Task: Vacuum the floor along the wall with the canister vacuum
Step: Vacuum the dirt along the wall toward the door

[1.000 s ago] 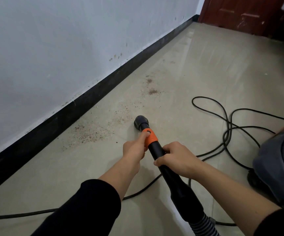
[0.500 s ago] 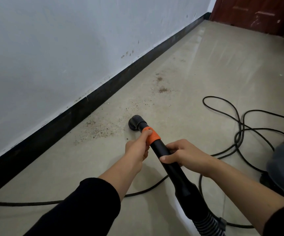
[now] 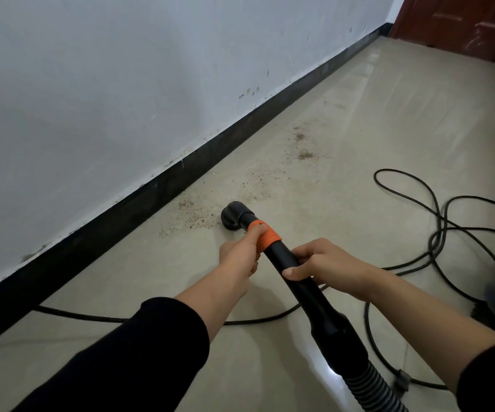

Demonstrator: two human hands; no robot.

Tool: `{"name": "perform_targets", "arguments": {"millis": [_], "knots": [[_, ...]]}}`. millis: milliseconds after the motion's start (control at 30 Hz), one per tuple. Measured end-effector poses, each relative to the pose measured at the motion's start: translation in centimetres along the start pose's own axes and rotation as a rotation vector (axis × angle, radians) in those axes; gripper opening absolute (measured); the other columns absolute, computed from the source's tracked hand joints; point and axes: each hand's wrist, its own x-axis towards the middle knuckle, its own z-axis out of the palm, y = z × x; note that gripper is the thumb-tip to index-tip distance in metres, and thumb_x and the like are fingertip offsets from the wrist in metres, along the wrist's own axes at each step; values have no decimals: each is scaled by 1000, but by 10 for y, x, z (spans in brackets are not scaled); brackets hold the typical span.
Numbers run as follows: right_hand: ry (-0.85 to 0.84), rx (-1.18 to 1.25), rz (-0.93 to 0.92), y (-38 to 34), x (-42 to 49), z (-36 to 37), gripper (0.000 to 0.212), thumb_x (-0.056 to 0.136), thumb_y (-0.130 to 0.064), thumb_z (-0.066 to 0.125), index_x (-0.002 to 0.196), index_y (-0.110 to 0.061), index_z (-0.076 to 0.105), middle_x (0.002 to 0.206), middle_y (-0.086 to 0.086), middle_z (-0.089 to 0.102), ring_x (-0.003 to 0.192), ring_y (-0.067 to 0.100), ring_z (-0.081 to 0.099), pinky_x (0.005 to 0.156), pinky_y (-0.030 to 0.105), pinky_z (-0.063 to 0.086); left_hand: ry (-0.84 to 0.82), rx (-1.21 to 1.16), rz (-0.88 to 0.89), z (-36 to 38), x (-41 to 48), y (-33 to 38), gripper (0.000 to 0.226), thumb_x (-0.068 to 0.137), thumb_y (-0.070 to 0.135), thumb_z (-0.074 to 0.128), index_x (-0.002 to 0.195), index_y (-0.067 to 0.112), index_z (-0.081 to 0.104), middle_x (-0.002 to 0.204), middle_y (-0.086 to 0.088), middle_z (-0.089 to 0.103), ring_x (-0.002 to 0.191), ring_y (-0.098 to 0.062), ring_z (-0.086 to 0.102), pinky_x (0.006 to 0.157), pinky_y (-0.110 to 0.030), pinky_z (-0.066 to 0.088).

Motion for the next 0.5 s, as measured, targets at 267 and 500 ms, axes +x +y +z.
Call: {"name": "perform_targets", "arguments": {"millis": [267, 500], "knots": [[-6, -16, -30, -14, 5, 22, 24, 84, -10, 65, 95, 11, 63, 72, 8, 52, 70, 19, 52, 71, 31, 41, 55, -12, -2, -24, -5, 9, 32, 77, 38, 75, 78, 10, 60, 64, -2, 51, 57, -14, 42, 63, -27, 39], [-21, -57, -56, -24, 20, 39, 21, 86, -8, 65, 96, 10, 66, 73, 9, 53, 70, 21, 53, 70, 31, 42, 123, -24, 8, -46, -2, 15, 32, 76, 40, 76, 77, 11, 61, 64, -2, 52, 60, -15, 43, 66, -29, 41]]}}
